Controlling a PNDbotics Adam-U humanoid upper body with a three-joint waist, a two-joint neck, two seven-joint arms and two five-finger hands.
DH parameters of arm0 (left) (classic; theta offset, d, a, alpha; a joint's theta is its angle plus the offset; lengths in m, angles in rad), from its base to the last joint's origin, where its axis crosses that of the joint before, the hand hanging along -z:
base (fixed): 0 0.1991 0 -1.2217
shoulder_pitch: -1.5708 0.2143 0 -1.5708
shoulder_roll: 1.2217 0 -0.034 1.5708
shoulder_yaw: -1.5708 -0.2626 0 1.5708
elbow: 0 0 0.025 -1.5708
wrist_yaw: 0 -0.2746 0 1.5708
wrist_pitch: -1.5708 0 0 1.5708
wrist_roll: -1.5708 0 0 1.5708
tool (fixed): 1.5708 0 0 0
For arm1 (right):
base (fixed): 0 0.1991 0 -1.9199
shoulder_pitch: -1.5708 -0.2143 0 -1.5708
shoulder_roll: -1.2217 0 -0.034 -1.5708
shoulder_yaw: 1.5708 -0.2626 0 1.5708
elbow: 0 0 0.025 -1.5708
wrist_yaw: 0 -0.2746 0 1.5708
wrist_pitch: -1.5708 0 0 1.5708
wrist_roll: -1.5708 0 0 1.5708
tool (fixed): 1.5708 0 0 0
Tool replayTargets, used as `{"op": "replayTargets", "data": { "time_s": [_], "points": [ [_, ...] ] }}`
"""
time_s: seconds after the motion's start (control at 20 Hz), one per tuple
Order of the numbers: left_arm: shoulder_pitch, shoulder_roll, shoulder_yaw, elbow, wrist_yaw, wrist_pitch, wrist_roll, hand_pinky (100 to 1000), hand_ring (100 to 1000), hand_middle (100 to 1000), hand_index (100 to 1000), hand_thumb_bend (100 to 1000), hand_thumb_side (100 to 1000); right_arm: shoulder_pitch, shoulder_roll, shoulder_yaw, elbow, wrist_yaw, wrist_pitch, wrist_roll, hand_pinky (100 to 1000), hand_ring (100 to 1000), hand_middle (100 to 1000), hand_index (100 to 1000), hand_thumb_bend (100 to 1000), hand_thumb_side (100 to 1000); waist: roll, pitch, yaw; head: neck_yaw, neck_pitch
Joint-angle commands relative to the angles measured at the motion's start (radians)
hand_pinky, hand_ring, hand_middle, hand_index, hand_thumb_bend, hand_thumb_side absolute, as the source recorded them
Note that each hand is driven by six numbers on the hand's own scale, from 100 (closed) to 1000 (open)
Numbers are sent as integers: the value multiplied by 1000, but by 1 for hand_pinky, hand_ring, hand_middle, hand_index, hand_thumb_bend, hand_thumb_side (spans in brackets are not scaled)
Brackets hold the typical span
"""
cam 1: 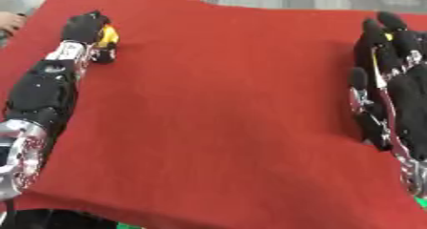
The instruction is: Pick up the objects with one hand, pass them to the other hand, and then place them into the box on the other side of the table.
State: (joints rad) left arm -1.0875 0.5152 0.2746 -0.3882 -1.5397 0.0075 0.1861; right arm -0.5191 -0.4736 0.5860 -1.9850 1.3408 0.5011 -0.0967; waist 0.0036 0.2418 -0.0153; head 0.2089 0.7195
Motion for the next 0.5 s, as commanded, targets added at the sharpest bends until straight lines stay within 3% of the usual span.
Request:
{"op": "replayTargets", "data": {
  "time_s": [0.05,0.25,0.5],
  "points": [
    [-27,43,17,-35,38,10,11,830,793,845,891,163,230,-11,-10,-9,-15,-3,-3,2,807,713,902,949,100,100,3,-20,2,-1,-8],
    [-25,44,25,-37,66,48,36,835,800,852,895,169,235,-10,-10,-10,-15,-5,-4,3,805,714,902,949,100,100,2,-21,1,-1,-10],
    [-22,47,0,9,94,67,-13,860,829,885,920,234,267,-11,-9,-8,-15,-8,-5,2,805,715,901,948,100,100,2,-20,0,-1,-12]
  ]
}}
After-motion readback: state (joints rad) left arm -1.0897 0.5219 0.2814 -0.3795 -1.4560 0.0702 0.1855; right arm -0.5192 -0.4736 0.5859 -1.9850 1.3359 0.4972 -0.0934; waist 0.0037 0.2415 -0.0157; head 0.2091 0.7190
